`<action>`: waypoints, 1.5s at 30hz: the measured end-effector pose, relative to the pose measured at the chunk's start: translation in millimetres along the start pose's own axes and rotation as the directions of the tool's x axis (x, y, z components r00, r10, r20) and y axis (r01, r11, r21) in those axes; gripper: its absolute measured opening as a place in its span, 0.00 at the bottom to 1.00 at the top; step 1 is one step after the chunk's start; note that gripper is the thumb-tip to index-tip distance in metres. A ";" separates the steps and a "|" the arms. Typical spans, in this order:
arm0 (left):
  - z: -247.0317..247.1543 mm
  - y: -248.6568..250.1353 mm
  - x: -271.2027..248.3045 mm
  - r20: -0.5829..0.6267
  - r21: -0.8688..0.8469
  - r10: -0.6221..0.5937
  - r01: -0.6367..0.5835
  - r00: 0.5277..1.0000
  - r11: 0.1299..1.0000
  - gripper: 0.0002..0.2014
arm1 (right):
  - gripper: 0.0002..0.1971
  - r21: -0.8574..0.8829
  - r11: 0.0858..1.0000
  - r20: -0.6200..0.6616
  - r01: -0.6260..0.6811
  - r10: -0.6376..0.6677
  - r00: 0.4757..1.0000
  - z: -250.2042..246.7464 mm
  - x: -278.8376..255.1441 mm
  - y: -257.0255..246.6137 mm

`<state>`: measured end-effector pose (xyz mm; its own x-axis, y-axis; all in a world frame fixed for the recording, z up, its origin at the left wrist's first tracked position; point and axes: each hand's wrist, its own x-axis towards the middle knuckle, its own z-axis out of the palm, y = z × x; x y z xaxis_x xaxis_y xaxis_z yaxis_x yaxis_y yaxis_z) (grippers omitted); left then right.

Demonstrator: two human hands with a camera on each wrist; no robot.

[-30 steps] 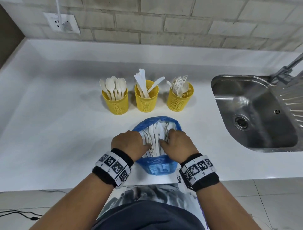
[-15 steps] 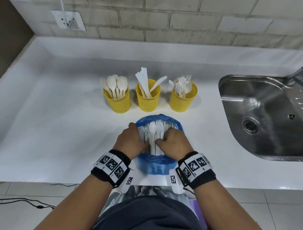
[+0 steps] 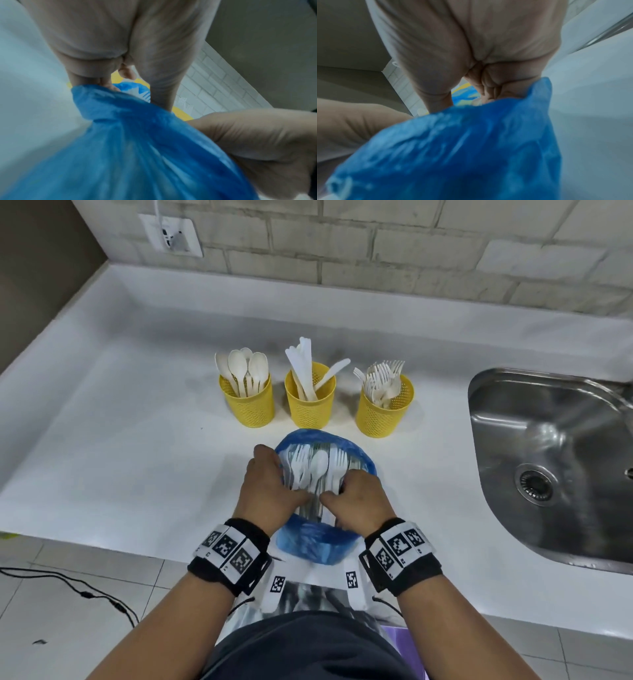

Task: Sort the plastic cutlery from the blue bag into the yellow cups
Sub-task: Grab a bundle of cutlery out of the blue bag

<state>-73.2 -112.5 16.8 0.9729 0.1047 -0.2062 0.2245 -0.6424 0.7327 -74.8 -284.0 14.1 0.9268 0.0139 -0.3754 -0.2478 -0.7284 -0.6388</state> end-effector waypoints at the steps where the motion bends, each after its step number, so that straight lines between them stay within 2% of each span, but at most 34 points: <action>1: -0.2 1.4 -2.2 -0.004 -0.034 -0.019 0.019 1.000 0.999 0.33 | 0.17 0.010 1.000 -0.015 0.013 -0.013 1.000 0.7 -0.4 0.6; 5: 5.9 1.9 -5.5 0.044 -0.011 -0.064 0.064 0.997 0.998 0.34 | 0.10 0.031 0.999 0.012 0.034 -0.034 0.999 8.5 0.4 2.1; 9: 9.5 1.8 -2.3 0.047 0.117 -0.099 0.093 0.994 0.989 0.34 | 0.18 0.012 1.000 0.052 0.018 -0.019 0.998 14.3 7.0 1.7; 13: 7.4 5.1 1.5 0.076 0.169 -0.121 0.107 0.990 0.980 0.31 | 0.10 0.059 0.998 0.050 -0.003 0.000 0.999 8.0 7.4 1.9; 15: 7.1 8.8 2.0 0.090 0.191 -0.114 0.096 0.989 0.977 0.32 | 0.08 0.101 0.995 0.050 -0.002 -0.004 0.999 4.2 3.2 1.2; 17: 7.2 13.9 1.0 0.110 0.223 -0.105 0.079 0.988 0.972 0.34 | 0.11 0.118 0.993 0.055 0.010 -0.016 0.998 1.8 0.5 1.9; 20: 8.0 16.7 2.8 0.140 0.255 -0.116 0.077 0.983 0.964 0.30 | 0.11 0.116 0.993 0.069 -0.010 0.002 0.998 -2.2 -1.1 1.7; 22: 8.6 20.0 2.5 0.143 0.245 -0.135 0.097 0.980 0.965 0.31 | 0.13 0.137 0.990 0.076 -0.019 0.008 0.997 -3.0 -1.8 2.8; 26: 13.7 19.4 0.5 0.137 0.131 -0.152 0.134 0.979 0.982 0.41 | 0.13 0.167 0.986 0.031 -0.021 0.016 0.999 -3.0 -5.2 3.3; 30: 14.1 15.1 -1.2 0.129 0.016 -0.174 0.174 0.976 0.985 0.37 | 0.06 0.237 0.971 0.024 -0.029 0.024 0.999 -3.7 -3.6 3.1; 34: 15.4 16.3 -1.4 0.120 -0.056 -0.151 0.159 0.981 0.986 0.31 | 0.07 0.355 0.933 0.033 -0.065 0.057 0.998 -2.8 -4.3 2.2; 37: 17.0 14.6 -1.6 0.152 -0.101 -0.114 0.130 0.982 0.986 0.30 | 0.10 0.315 0.949 -0.012 -0.018 0.023 1.000 0.4 -3.4 -0.7; 40: 12.8 15.8 -3.1 0.235 -0.142 -0.049 0.084 0.971 0.986 0.36 | 0.14 0.271 0.963 -0.030 0.004 0.004 1.000 -1.9 -3.4 -4.9; 42: 9.0 19.2 -5.5 0.289 -0.152 -0.013 0.059 0.957 0.987 0.44 | 0.14 0.302 0.953 -0.034 0.018 -0.008 0.999 -2.6 -2.5 -8.7; 45: 12.7 24.7 -8.0 0.285 -0.135 0.013 0.026 0.958 0.991 0.49 | 0.14 0.346 0.937 0.004 0.040 -0.044 0.999 0.1 -2.9 -13.8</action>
<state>-76.2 -138.8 28.3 0.9195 -0.1245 -0.3729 0.2556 -0.5313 0.8077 -74.0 -274.0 23.9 0.9357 0.0487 -0.3493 -0.2928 -0.4449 -0.8464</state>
